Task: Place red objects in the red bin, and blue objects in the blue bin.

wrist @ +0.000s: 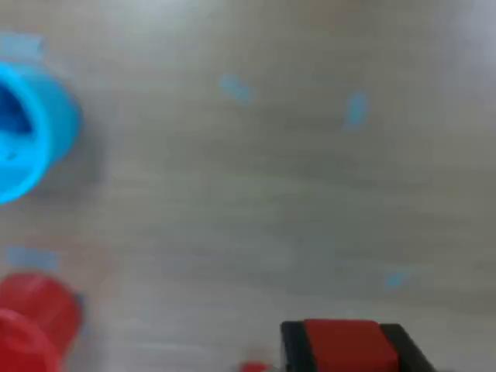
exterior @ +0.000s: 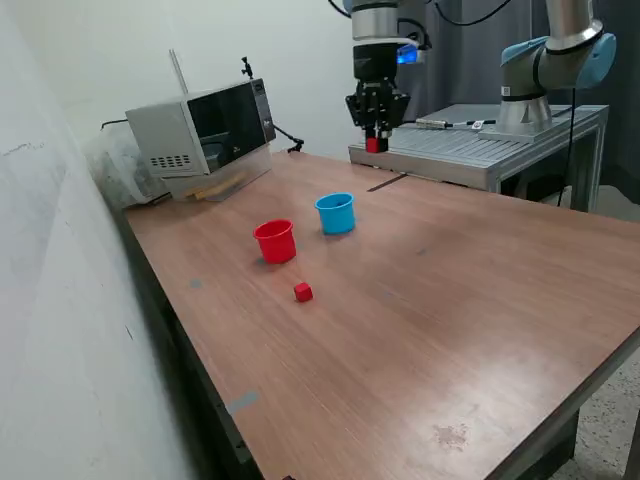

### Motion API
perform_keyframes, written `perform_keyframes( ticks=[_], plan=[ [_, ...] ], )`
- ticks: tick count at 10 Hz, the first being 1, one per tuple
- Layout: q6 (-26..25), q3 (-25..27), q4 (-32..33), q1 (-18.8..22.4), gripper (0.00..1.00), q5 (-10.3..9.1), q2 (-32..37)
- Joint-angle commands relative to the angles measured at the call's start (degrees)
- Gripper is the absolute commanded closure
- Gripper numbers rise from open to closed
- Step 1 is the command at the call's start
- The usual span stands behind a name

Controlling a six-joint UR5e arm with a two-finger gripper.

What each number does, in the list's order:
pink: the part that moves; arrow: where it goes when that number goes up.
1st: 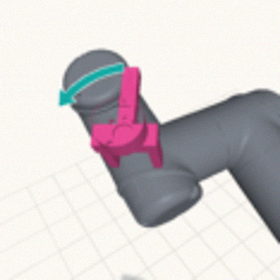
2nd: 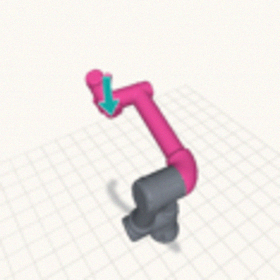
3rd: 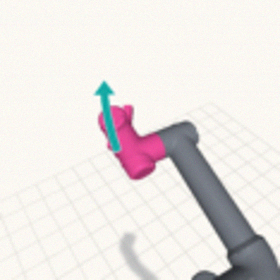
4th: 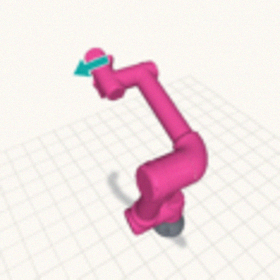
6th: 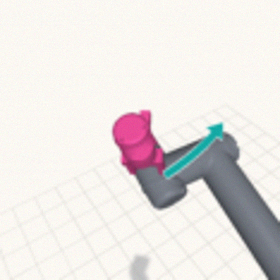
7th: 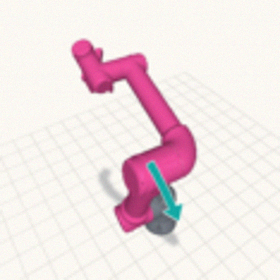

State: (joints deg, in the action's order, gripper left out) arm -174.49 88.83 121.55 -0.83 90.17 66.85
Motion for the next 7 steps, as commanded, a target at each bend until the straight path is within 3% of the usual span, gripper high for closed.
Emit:
perform_keyframes(
  ticks=[1, 3, 7],
  plan=[
    [-0.1, -7.8, 1.1, -5.7, 1.0, 0.44, -7.8],
    [-0.1, -12.4, 2.5, -9.8, 1.0, 0.44, -12.9],
    [-0.1, -15.6, 5.7, -11.6, 1.0, 0.35, -18.9]
  ],
)
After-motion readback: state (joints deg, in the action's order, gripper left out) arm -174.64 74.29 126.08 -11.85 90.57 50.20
